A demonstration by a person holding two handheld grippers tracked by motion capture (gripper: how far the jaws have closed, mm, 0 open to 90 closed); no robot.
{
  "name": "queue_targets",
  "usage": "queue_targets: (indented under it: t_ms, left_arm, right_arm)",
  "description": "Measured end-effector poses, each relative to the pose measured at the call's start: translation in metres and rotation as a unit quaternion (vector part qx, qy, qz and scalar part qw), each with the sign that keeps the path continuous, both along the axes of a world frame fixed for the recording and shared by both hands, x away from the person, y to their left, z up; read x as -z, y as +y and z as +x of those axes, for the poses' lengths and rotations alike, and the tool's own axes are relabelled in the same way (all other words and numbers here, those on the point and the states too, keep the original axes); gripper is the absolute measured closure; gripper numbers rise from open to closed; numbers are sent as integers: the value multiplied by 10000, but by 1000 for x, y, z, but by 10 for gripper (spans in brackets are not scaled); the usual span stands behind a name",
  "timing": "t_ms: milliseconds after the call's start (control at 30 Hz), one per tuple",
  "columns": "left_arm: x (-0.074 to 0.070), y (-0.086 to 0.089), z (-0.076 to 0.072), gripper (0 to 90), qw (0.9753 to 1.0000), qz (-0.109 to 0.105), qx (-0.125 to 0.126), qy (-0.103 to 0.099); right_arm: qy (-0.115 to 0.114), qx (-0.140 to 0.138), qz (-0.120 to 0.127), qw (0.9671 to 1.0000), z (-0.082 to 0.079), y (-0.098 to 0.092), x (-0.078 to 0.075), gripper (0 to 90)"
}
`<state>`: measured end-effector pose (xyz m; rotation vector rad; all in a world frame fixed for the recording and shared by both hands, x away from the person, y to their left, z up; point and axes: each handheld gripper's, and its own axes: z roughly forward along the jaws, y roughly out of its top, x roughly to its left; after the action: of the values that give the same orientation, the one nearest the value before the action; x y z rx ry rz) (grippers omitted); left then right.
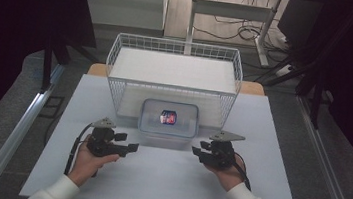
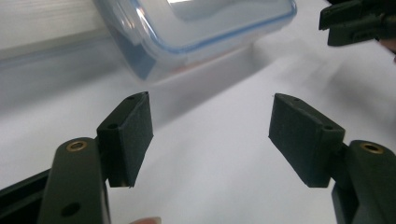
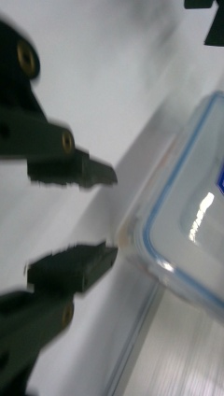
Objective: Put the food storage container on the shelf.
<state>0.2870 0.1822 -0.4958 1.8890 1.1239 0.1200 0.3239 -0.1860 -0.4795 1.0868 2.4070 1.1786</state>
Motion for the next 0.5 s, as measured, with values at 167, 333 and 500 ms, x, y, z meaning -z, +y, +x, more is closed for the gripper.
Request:
queue_targets:
  t_ms: [167,333,500]
  left_arm:
    - [1,0,-11,303,9998,170,74,-54]
    - [1,-4,-15,299,9995,235,179,-99]
    - [2,-4,-15,296,9995,212,219,-88]
  right_arm:
    - [-24,-187,-205,9996,-4,11,4,848]
    - [11,-425,-323,9986,-5,40,8,887]
    - [-36,-522,-565,9970,0,71,19,888]
